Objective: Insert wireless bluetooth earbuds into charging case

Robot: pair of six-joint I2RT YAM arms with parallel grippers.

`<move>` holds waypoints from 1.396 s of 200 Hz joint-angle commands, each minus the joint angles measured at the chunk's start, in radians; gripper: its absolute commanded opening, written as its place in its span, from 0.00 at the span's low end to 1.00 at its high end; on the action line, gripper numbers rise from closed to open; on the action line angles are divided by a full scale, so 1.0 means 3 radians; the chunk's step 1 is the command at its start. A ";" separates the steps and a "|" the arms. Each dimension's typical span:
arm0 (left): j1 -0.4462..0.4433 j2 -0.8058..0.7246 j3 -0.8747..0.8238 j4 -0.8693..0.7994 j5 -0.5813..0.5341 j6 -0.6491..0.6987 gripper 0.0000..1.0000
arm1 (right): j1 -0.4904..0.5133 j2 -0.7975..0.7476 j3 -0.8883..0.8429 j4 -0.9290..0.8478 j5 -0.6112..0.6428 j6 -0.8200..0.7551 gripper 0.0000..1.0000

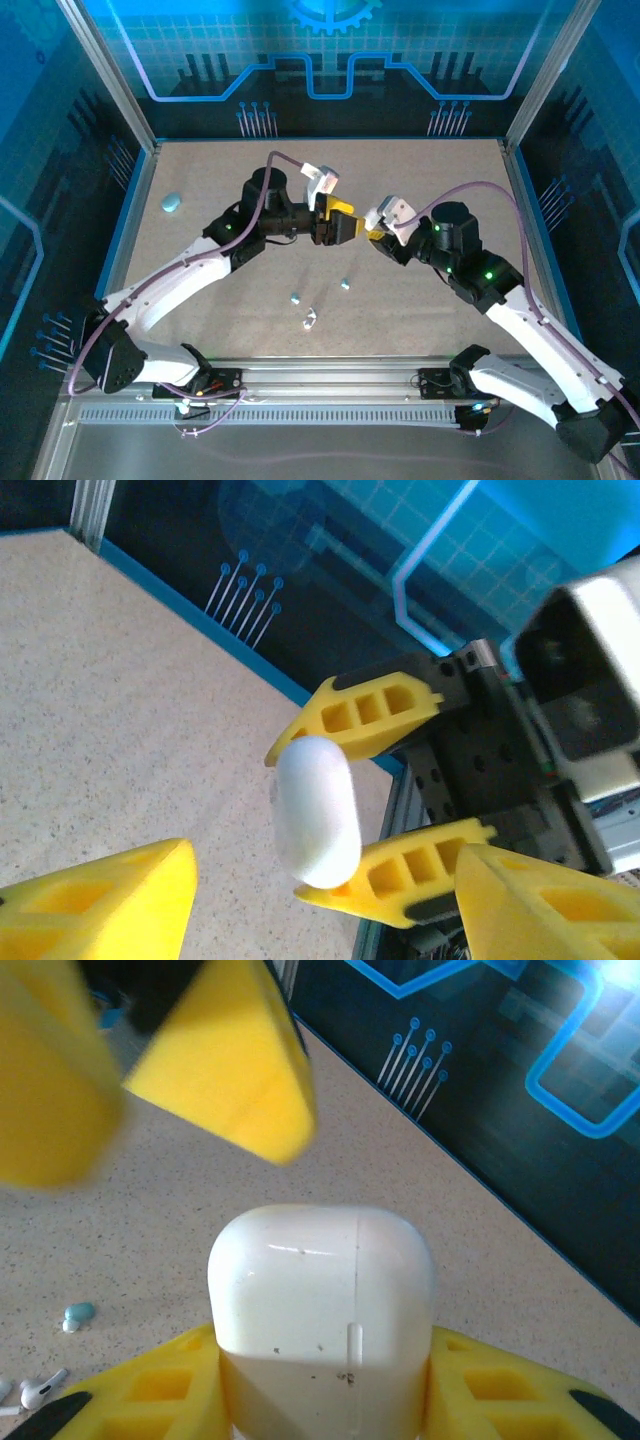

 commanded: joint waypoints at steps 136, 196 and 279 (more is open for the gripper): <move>-0.0215 0.0521 0.0606 -0.0856 -0.0251 0.0380 0.32 | 0.0385 0.0104 0.0178 0.0024 0.0623 -0.0651 0.42; -0.0220 0.0512 0.0621 -0.0945 -0.0143 0.0493 0.37 | 0.0432 0.0109 0.0155 0.0098 0.0814 -0.0737 0.42; -0.0208 0.0422 0.0513 -0.0860 -0.0243 0.0548 0.16 | 0.0449 0.0008 0.0103 0.0118 0.0824 -0.0735 0.49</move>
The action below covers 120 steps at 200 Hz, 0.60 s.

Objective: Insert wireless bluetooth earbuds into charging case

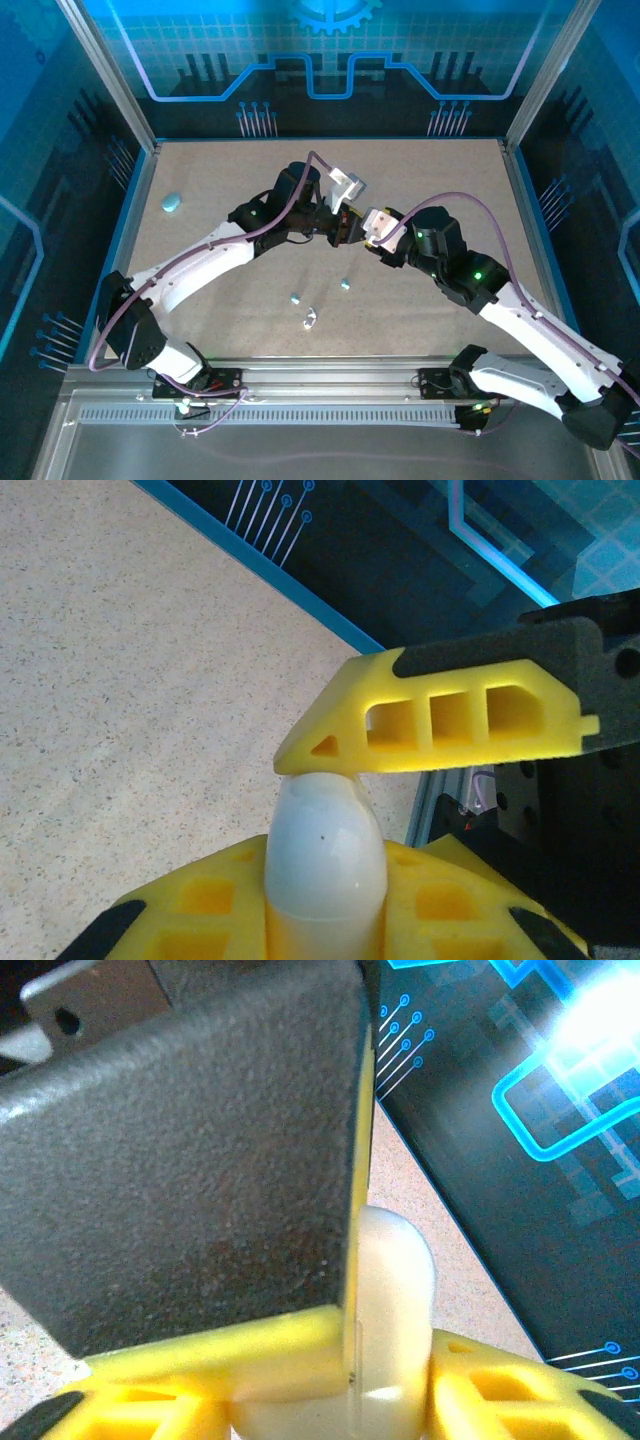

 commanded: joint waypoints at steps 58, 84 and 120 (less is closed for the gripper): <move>0.0129 -0.0662 -0.0882 0.1167 0.0121 0.0310 0.18 | -0.0476 -0.0507 -0.0005 0.0058 -0.1068 0.1391 0.58; 0.0129 -0.0863 -0.1304 0.1881 0.0228 0.0545 0.18 | -0.0903 -0.0439 0.0029 0.0042 -0.2005 0.1984 0.57; 0.0131 -0.0929 -0.1552 0.2415 0.0324 0.0650 0.18 | -0.1057 -0.0103 0.0314 -0.0141 -0.2753 0.2085 0.57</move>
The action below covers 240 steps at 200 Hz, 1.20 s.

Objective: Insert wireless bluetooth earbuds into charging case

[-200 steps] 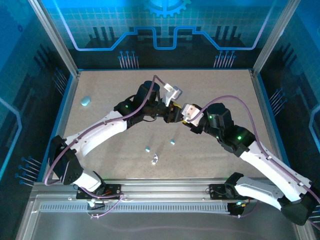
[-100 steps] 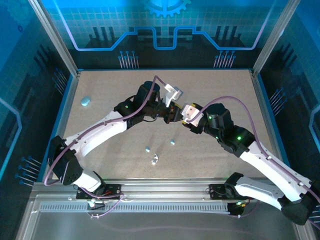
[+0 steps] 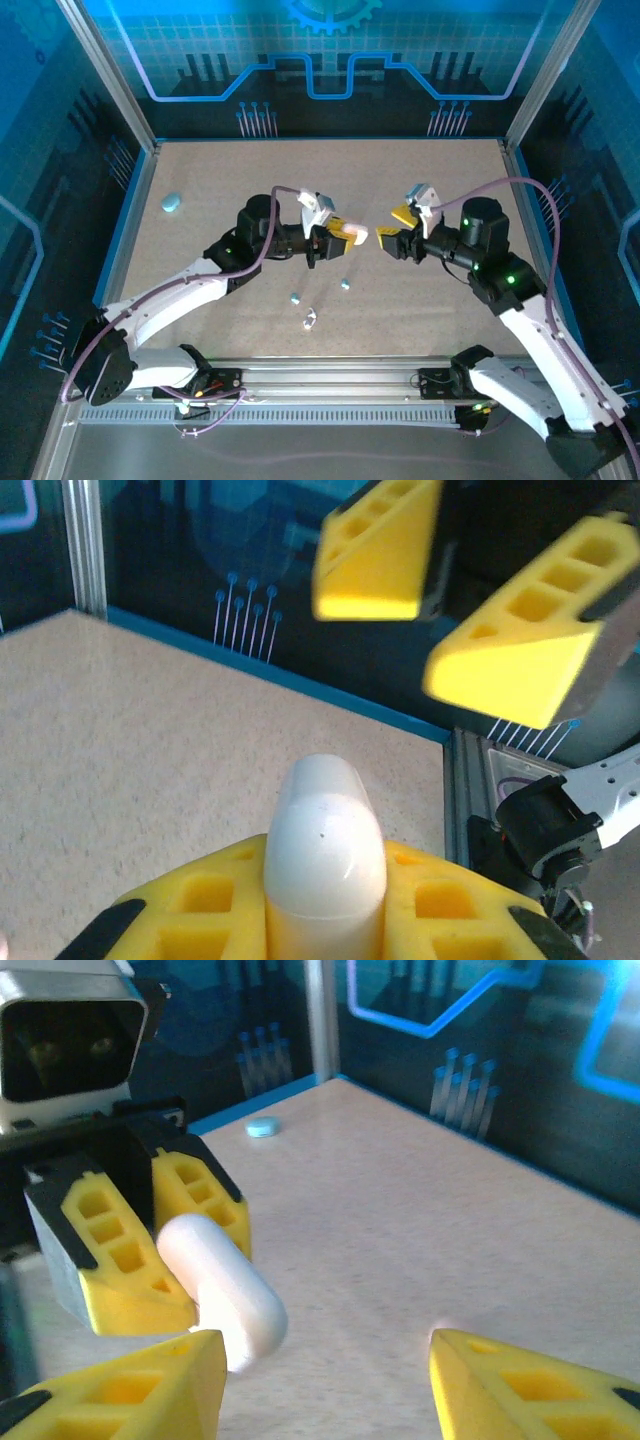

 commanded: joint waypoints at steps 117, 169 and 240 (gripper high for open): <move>0.0000 -0.0071 -0.0099 0.0859 0.0401 0.0097 0.19 | -0.0103 0.0608 0.0536 -0.0260 -0.0759 0.0282 0.53; -0.0001 -0.0207 -0.0128 0.0672 0.0403 0.0159 0.20 | -0.0229 0.0677 0.0739 -0.0369 -0.0907 0.0404 0.52; -0.0001 -0.0220 -0.0123 0.0683 0.0391 0.0128 0.22 | -0.0194 0.0571 0.0696 -0.0378 -0.0939 0.0009 0.52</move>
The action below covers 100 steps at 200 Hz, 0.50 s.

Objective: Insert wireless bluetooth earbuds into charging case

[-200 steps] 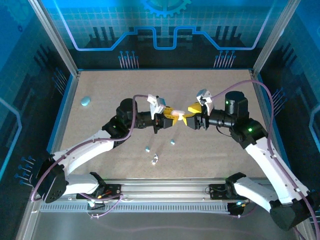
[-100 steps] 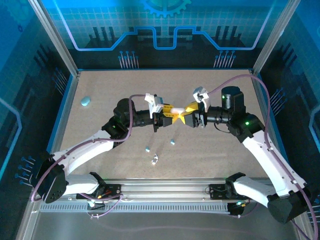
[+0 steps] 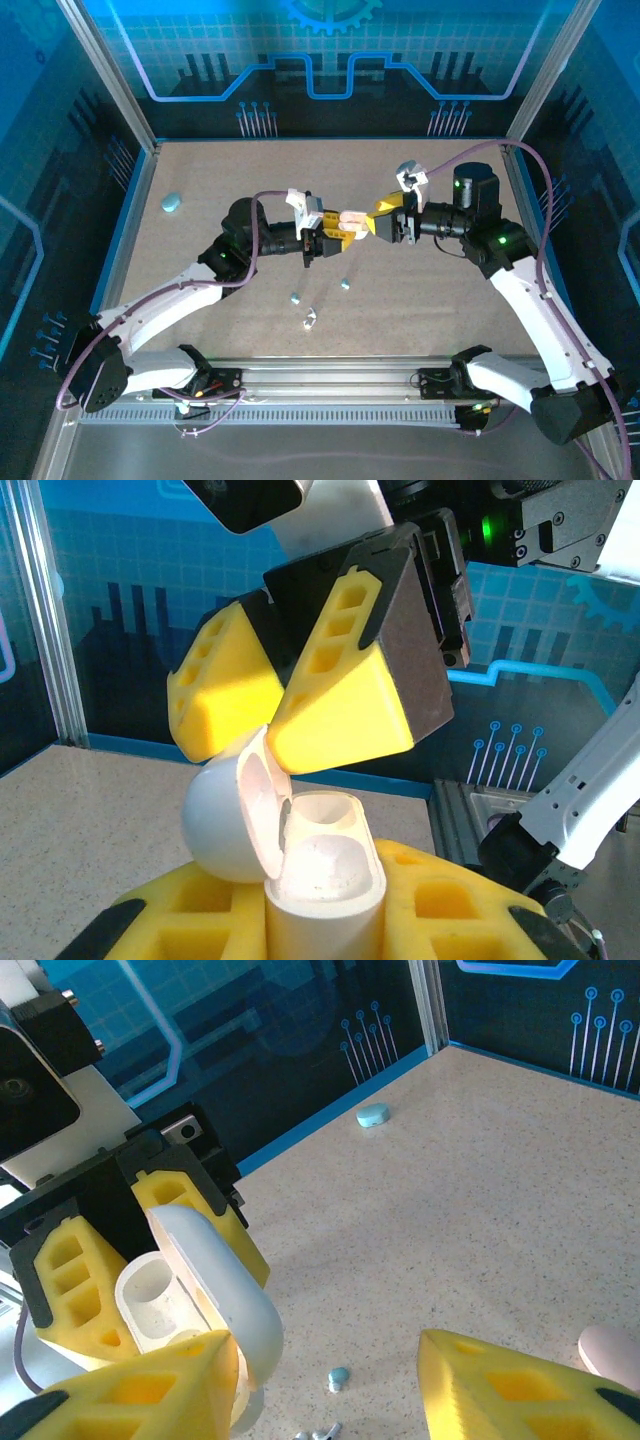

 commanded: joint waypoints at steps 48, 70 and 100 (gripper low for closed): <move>-0.0017 -0.0033 -0.0001 0.0114 0.0234 0.0014 0.22 | 0.0084 -0.0070 0.0046 -0.0042 -0.0271 -0.0984 0.49; -0.0017 -0.0034 0.0002 0.0140 0.0262 0.0004 0.23 | 0.0085 0.0125 0.0232 -0.0270 -0.0538 -0.1091 0.48; -0.0017 -0.0028 0.0008 0.0147 0.0290 0.0014 0.23 | 0.0085 0.0335 0.0383 -0.0402 -0.0782 -0.1100 0.45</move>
